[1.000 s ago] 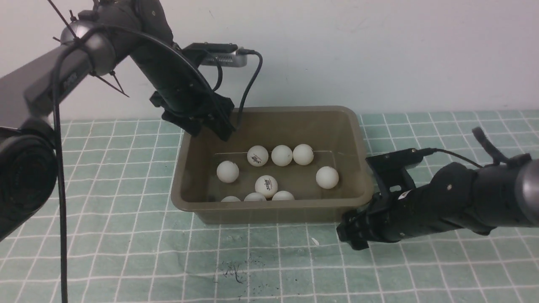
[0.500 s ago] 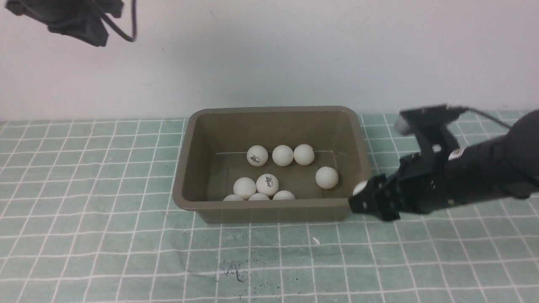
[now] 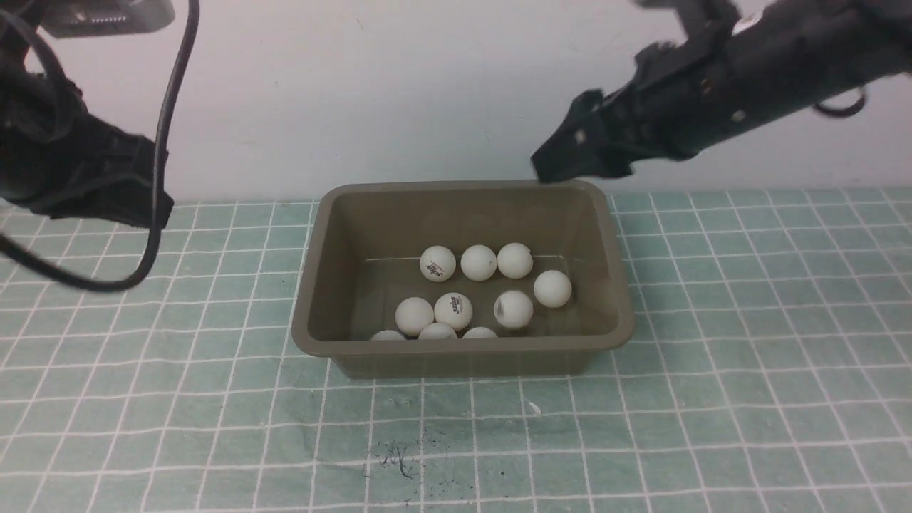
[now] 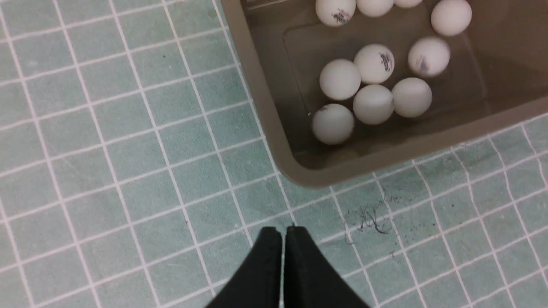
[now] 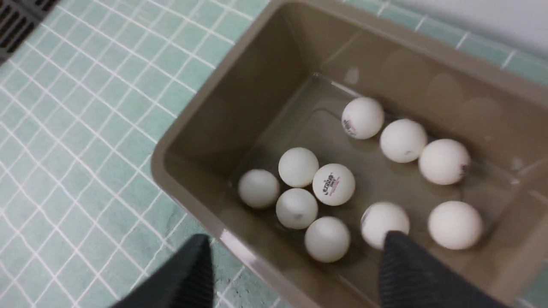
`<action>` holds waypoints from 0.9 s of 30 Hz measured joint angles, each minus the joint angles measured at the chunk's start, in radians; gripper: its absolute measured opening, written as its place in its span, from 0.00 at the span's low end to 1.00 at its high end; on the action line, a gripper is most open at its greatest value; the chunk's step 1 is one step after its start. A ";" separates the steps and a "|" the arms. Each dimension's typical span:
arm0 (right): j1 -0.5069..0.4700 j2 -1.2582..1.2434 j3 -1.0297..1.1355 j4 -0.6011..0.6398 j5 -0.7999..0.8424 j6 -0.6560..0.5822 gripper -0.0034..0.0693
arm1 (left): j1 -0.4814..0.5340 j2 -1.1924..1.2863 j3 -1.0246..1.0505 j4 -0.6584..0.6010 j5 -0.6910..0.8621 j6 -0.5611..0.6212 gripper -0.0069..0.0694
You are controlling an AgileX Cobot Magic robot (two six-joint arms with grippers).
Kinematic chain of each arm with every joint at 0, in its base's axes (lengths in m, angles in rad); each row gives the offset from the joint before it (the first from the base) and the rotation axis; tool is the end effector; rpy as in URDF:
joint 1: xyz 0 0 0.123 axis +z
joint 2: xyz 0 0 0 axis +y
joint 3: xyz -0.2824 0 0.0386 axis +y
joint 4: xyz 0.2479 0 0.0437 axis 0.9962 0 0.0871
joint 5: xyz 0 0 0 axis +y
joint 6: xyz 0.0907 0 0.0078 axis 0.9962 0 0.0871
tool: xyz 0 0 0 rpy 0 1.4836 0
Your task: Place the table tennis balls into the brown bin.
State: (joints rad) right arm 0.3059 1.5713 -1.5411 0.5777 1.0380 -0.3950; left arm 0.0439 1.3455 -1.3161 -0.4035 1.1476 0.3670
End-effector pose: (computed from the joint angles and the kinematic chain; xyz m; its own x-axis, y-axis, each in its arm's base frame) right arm 0.3091 0.1426 0.3786 -0.7042 -0.2920 -0.6472 -0.5991 0.7336 0.3209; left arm 0.2664 -0.0209 0.3692 -0.8282 0.1433 -0.5418 0.2994 0.9303 -0.2117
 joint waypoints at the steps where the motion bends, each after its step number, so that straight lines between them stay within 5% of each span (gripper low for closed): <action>1: -0.010 -0.033 -0.001 -0.039 0.018 0.016 0.47 | 0.000 -0.014 0.017 -0.001 -0.006 0.004 0.08; 3: -0.030 -0.132 0.019 -0.133 0.056 0.065 0.24 | 0.000 -0.044 0.049 -0.002 -0.007 0.009 0.08; 6: -0.049 -0.303 0.110 -0.257 0.053 0.150 0.08 | 0.000 -0.069 0.060 -0.006 -0.008 0.016 0.08; 15: -0.056 -0.938 0.725 -0.451 -0.307 0.419 0.03 | 0.000 -0.108 0.066 -0.051 -0.059 0.032 0.08; 21: -0.056 -1.348 1.088 -0.518 -0.615 0.459 0.03 | -0.001 -0.138 0.117 -0.113 -0.074 0.108 0.08; 27: -0.056 -1.543 1.186 -0.587 -0.735 0.464 0.03 | -0.001 -0.273 0.256 -0.134 -0.170 0.158 0.08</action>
State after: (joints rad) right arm 0.2496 0.0288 -0.3551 -0.0089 0.3033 0.0687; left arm 0.0428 1.0726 -1.0598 -0.5374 0.9777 0.5250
